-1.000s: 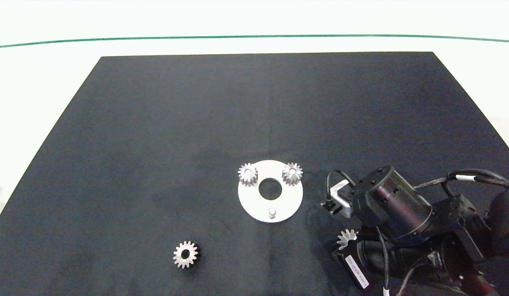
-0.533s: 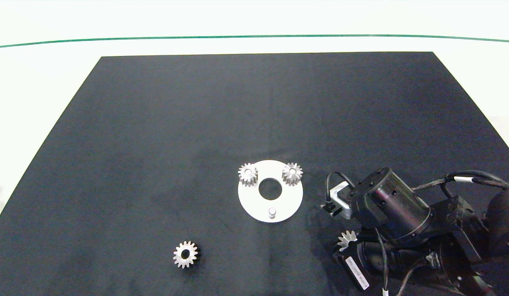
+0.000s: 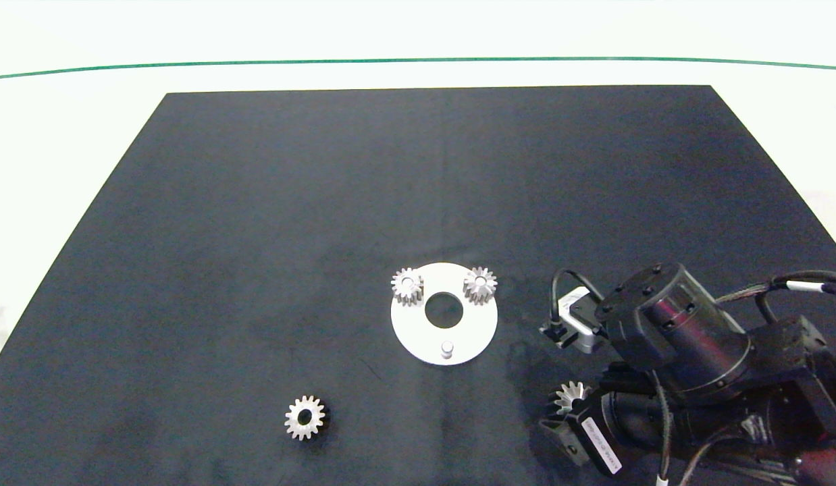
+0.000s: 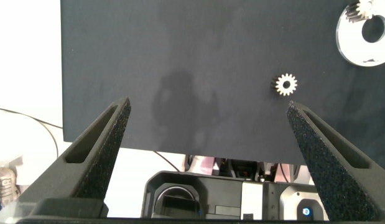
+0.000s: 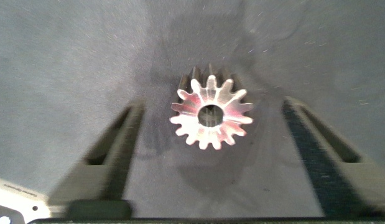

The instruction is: Remove an incorrectly installed larger gear and replace it with the correct smaller gear

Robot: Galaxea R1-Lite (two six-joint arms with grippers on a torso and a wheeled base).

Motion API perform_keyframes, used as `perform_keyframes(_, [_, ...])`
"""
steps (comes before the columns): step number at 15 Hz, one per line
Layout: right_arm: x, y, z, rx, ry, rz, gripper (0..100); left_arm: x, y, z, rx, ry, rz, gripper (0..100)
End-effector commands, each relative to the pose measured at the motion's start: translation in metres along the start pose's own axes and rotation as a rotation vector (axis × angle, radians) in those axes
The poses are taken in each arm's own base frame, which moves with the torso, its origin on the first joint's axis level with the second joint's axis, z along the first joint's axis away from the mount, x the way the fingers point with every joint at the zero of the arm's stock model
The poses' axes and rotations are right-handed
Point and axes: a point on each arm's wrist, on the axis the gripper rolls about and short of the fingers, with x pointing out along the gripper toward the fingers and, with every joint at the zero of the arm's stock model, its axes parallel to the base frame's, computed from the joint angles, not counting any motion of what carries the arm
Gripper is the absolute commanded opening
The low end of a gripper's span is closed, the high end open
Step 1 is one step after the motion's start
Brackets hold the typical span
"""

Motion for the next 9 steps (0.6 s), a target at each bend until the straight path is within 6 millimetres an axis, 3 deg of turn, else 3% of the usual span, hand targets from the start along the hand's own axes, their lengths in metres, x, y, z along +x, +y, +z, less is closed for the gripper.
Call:
perform_keyframes(1, [-0.044,-0.017,0.005,0.017,-0.134,0.01,100,0.007,-0.001,0.0,0.008,0.038,0.002,100])
perform_keyframes(6, [-0.089,-0.074,0.019,0.188,-0.193,-0.124,100,0.039,-0.007,0.006,0.051,0.17,-0.025,100])
perform_keyframes(7, [-0.105,-0.094,0.02,0.241,-0.18,-0.176,100,0.049,-0.009,0.01,0.058,0.208,-0.031,100])
perform_keyframes(9, [-0.117,-0.115,0.02,0.31,-0.158,-0.245,100,0.068,-0.017,0.015,0.089,0.28,-0.059,100])
